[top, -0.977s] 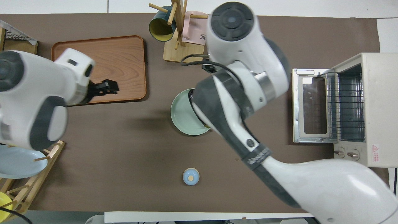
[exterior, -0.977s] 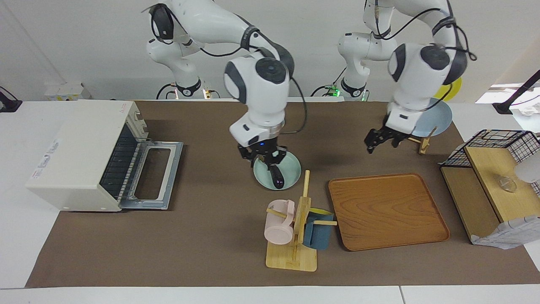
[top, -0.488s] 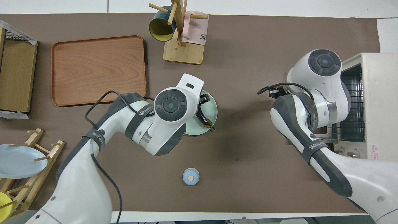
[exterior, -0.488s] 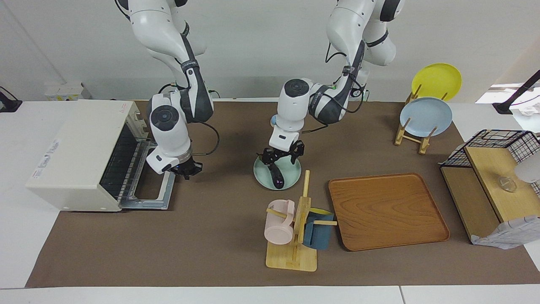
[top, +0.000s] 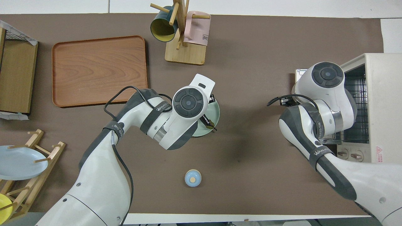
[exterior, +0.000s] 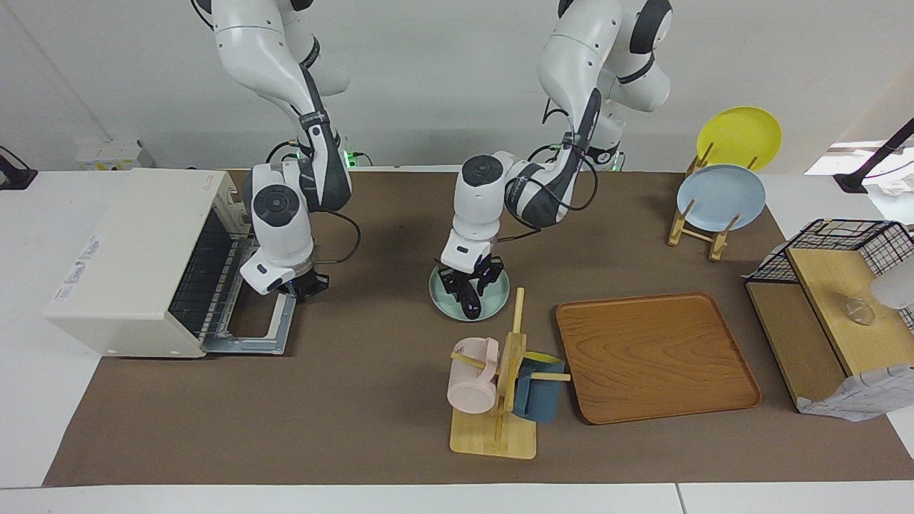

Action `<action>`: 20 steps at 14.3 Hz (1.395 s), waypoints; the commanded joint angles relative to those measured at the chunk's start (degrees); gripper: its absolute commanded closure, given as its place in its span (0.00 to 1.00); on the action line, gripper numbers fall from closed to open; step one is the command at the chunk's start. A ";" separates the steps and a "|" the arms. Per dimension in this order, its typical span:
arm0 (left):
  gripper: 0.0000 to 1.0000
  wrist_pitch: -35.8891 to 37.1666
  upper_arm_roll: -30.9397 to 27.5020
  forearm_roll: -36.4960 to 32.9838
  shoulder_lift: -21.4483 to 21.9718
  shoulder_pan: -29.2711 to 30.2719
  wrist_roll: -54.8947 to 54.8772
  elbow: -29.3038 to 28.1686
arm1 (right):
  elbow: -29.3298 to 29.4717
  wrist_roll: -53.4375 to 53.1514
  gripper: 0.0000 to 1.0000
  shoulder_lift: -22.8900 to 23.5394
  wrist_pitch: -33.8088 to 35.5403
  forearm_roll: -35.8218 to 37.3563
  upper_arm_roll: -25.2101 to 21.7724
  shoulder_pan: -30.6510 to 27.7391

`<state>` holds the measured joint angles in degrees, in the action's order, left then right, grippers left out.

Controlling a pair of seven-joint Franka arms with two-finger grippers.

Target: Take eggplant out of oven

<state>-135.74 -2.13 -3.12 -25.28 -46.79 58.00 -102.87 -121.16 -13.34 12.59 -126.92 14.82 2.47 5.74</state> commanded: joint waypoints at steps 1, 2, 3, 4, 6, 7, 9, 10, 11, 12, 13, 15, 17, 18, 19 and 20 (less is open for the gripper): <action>1.00 6.07 -1.04 -2.06 -0.47 0.20 -0.43 4.49 | 2.75 4.36 1.00 -0.37 4.73 3.37 -0.01 -0.91; 1.00 9.50 -1.13 -3.98 -0.65 1.77 -1.65 5.91 | 5.29 5.95 1.00 -0.37 7.71 3.29 -0.09 -0.99; 1.00 10.49 -1.04 -5.04 -0.21 5.18 -5.49 5.66 | 8.10 7.35 1.00 -0.46 11.56 3.37 -0.09 -1.00; 1.00 11.19 -0.95 -4.97 0.14 8.78 -11.27 5.66 | 10.13 9.28 1.00 -1.24 15.34 3.29 -0.09 -1.00; 1.00 12.26 -0.77 -3.40 -0.03 17.65 -26.28 6.27 | 11.82 14.72 1.00 -4.57 20.72 3.29 -0.27 -3.00; 1.00 11.47 -0.86 -0.60 -0.38 21.35 -33.23 6.36 | 11.47 18.41 0.98 -6.85 21.70 2.68 -0.18 -5.37; 1.00 7.54 -0.95 3.45 -0.91 27.86 -44.50 6.27 | 11.38 23.87 0.95 -9.85 24.42 2.41 -0.18 -8.02; 1.00 6.03 -0.95 3.82 -1.00 29.20 -46.99 6.01 | 11.38 25.20 0.93 -11.43 25.22 2.41 -0.18 -8.90; 1.00 5.32 -0.95 3.82 -1.09 31.38 -48.40 5.66 | 11.47 25.38 0.85 -12.92 26.27 2.06 -0.18 -9.43; 0.99 4.96 -0.95 3.82 -1.35 32.10 -49.46 5.66 | 12.25 25.21 0.53 -14.68 27.93 -1.77 -0.18 -9.69; 0.82 4.79 -0.95 3.74 -1.44 32.28 -49.73 5.66 | 14.09 25.30 0.01 -17.31 29.69 -9.73 -0.96 -10.39; 0.01 4.96 -1.04 3.56 -1.35 32.29 -49.56 5.57 | 22.93 25.12 0.00 -17.78 36.87 -15.07 -1.76 -11.19; 0.00 6.10 -1.04 3.56 0.13 33.50 -49.21 5.40 | 31.82 25.03 0.00 -14.62 45.06 -15.43 -2.02 -11.37; 0.00 7.67 -1.04 3.56 2.67 34.56 -49.12 4.52 | 33.42 24.95 0.00 -13.82 46.39 -15.00 -2.11 -11.45; 0.00 10.90 -1.04 3.65 5.74 34.74 -49.03 3.91 | 33.96 25.03 0.00 -13.73 47.97 -14.99 -2.20 -11.80; 0.00 15.64 -1.04 3.65 8.46 35.35 -48.95 4.25 | 34.05 24.95 0.00 -13.73 48.34 -15.69 -2.20 -12.33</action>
<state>-126.92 -3.41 0.02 -23.69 -12.82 9.14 -97.02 -90.10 11.34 -4.49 -80.41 0.83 0.08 -5.04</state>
